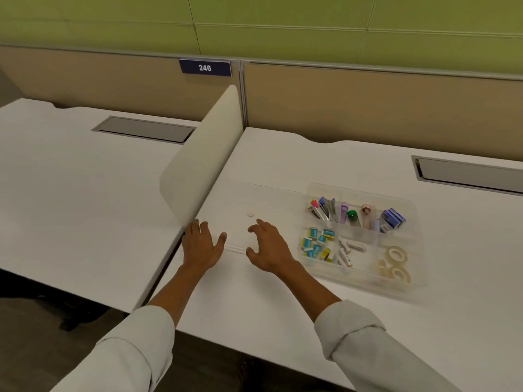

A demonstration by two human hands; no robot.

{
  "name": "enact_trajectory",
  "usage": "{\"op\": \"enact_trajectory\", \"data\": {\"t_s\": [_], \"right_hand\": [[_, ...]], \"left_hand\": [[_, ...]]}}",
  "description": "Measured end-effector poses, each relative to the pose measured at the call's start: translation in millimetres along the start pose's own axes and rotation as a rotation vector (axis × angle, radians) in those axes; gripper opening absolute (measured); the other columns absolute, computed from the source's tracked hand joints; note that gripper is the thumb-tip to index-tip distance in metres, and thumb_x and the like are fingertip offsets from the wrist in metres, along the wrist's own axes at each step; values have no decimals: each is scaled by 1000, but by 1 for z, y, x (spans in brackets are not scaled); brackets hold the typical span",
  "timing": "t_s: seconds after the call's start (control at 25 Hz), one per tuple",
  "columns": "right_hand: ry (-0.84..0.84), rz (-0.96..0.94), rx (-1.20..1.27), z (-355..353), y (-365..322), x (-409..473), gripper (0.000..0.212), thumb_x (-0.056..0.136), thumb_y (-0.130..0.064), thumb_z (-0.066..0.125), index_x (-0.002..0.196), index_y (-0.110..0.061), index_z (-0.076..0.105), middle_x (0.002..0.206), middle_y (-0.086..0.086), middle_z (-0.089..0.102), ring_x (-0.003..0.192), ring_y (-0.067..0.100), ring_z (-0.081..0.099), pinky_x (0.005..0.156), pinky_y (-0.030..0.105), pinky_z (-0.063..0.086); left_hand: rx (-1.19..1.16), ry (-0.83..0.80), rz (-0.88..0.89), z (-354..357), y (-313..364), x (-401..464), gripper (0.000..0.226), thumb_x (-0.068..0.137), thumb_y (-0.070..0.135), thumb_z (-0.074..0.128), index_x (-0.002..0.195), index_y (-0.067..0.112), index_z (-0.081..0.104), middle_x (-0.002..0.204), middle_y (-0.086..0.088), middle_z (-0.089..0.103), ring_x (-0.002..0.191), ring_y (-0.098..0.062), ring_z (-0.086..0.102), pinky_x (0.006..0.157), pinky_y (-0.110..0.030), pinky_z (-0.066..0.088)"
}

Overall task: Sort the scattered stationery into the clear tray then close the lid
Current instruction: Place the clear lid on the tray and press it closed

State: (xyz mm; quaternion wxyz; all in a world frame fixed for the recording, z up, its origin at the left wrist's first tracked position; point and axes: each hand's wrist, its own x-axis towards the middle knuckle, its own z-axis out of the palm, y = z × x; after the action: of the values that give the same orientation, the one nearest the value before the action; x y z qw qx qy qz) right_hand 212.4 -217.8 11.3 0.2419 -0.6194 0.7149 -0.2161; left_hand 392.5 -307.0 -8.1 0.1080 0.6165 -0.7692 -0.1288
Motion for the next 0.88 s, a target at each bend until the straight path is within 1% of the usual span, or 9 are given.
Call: {"op": "enact_trajectory", "data": {"t_s": [0.08, 0.12, 0.28, 0.4, 0.52, 0.6, 0.68, 0.76, 0.88], "right_hand": [[-64, 69, -57, 18, -4, 11, 62, 92, -30, 63, 147, -15, 40, 165, 12, 23, 153, 33, 15, 120, 46, 27], [-74, 101, -64, 26, -4, 14, 62, 92, -30, 62, 147, -15, 39, 164, 13, 24, 153, 33, 17, 120, 46, 27], [1, 205, -59, 39, -5, 18, 56, 88, -30, 65, 138, -10, 49, 143, 10, 51, 142, 28, 38, 112, 39, 37], [5, 226, -95, 43, -6, 19, 60, 81, -36, 70, 133, -11, 52, 132, 7, 55, 129, 26, 48, 103, 38, 45], [5, 239, -119, 51, -8, 20, 70, 76, -48, 68, 134, -13, 50, 136, 8, 52, 137, 30, 41, 106, 43, 45], [-2, 247, -136, 55, -10, 20, 74, 77, -51, 65, 138, -14, 47, 148, 12, 45, 147, 33, 30, 112, 46, 40], [3, 253, -139, 58, -9, 19, 74, 81, -50, 66, 141, -13, 46, 157, 13, 37, 152, 33, 20, 118, 47, 33], [16, 244, -148, 59, -8, 19, 72, 83, -50, 66, 141, -14, 46, 157, 13, 37, 152, 31, 20, 118, 46, 32], [22, 234, -172, 59, -6, 19, 70, 83, -54, 66, 138, -13, 48, 150, 12, 45, 149, 31, 28, 114, 45, 38]], "left_hand": [[19, -51, -55, 1, -16, 13, 69, 89, 51, 54, 133, -2, 42, 141, -26, 39, 133, -42, 30, 105, -55, 34], [15, -69, -74, 3, -21, 17, 70, 89, 50, 55, 134, -2, 40, 141, -26, 38, 134, -41, 29, 105, -55, 34], [-109, -99, -128, 8, -31, 26, 74, 87, 45, 61, 137, -2, 34, 137, -24, 44, 130, -40, 36, 104, -51, 37], [-164, -87, -164, 9, -30, 27, 72, 86, 43, 63, 136, 0, 37, 134, -23, 48, 128, -40, 40, 102, -49, 38], [-129, -32, -104, 12, -31, 23, 66, 84, 41, 64, 130, 0, 43, 126, -24, 52, 121, -40, 44, 98, -49, 39], [-57, -26, -51, 17, -32, 16, 64, 84, 42, 63, 129, 1, 43, 126, -24, 51, 121, -41, 44, 99, -52, 39], [-25, -37, -43, 20, -31, 13, 63, 84, 42, 62, 130, 2, 43, 128, -23, 50, 122, -40, 43, 101, -53, 38], [-105, -18, -78, 16, -29, 16, 63, 83, 39, 64, 129, 2, 44, 126, -22, 51, 120, -39, 44, 99, -53, 39], [-294, 47, -151, 2, -20, 23, 62, 82, 33, 69, 129, 1, 45, 124, -23, 52, 117, -39, 44, 93, -48, 43]]}}
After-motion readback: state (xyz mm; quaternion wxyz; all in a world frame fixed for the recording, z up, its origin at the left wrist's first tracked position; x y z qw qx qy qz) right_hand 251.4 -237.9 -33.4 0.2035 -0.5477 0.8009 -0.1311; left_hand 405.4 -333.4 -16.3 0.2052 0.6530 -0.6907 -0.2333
